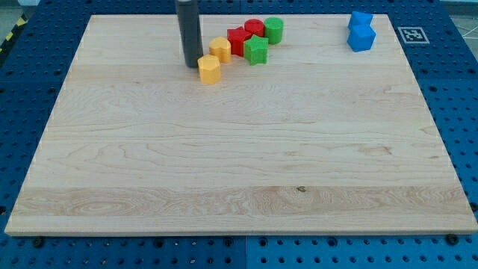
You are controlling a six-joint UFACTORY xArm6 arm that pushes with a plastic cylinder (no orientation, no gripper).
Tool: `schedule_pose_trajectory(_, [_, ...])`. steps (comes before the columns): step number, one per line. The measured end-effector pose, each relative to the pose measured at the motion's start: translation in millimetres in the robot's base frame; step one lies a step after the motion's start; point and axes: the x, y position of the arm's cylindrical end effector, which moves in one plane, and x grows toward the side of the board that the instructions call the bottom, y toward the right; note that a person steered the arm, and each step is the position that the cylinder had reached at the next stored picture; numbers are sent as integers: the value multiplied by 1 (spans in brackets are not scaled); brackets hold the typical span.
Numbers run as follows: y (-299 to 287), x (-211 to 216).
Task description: Push the yellow heart along with yellow hexagon to the center of the board
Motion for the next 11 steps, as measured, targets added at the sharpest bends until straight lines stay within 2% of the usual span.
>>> schedule_pose_trajectory(1, [-9,34])
schedule_pose_trajectory(2, [-18,4])
schedule_pose_trajectory(3, [-11,-86])
schedule_pose_trajectory(4, [-2,-139])
schedule_pose_trajectory(5, [13,-100])
schedule_pose_trajectory(9, [46,-81])
schedule_pose_trajectory(11, [46,-13])
